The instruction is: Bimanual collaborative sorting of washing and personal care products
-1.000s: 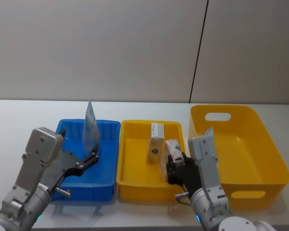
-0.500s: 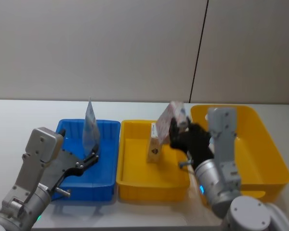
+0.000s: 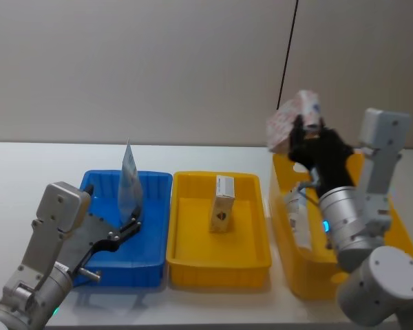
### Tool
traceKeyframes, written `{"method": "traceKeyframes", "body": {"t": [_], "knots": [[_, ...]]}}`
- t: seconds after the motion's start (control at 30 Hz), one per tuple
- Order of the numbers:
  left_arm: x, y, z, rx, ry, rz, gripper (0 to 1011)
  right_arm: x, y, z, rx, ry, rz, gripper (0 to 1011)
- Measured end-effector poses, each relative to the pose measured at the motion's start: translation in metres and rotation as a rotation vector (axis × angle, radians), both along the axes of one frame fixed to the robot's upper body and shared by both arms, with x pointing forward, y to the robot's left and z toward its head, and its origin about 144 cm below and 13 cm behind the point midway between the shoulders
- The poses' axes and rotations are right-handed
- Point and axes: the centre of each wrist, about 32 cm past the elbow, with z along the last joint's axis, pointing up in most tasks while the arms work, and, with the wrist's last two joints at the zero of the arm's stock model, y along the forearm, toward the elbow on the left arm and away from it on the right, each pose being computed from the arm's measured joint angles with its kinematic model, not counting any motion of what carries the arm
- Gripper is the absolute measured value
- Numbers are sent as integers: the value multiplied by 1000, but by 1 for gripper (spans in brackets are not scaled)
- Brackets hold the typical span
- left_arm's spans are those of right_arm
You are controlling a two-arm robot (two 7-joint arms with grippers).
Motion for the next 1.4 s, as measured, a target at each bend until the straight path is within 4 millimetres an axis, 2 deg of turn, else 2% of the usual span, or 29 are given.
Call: {"method": "traceKeyframes", "body": {"t": [0.4, 0.73, 0.97, 1.4], "knots": [[0, 0, 0, 0, 0, 0, 1001, 2, -35, 10, -21, 4, -155, 318], [0, 0, 0, 0, 0, 0, 1002, -1, -64, 8, -121, 99, -263, 318], [0, 0, 0, 0, 0, 0, 1001, -3, -75, 4, -181, 170, -286, 318], [0, 0, 0, 0, 0, 0, 1001, -5, -85, -19, -304, 328, -237, 318]]}}
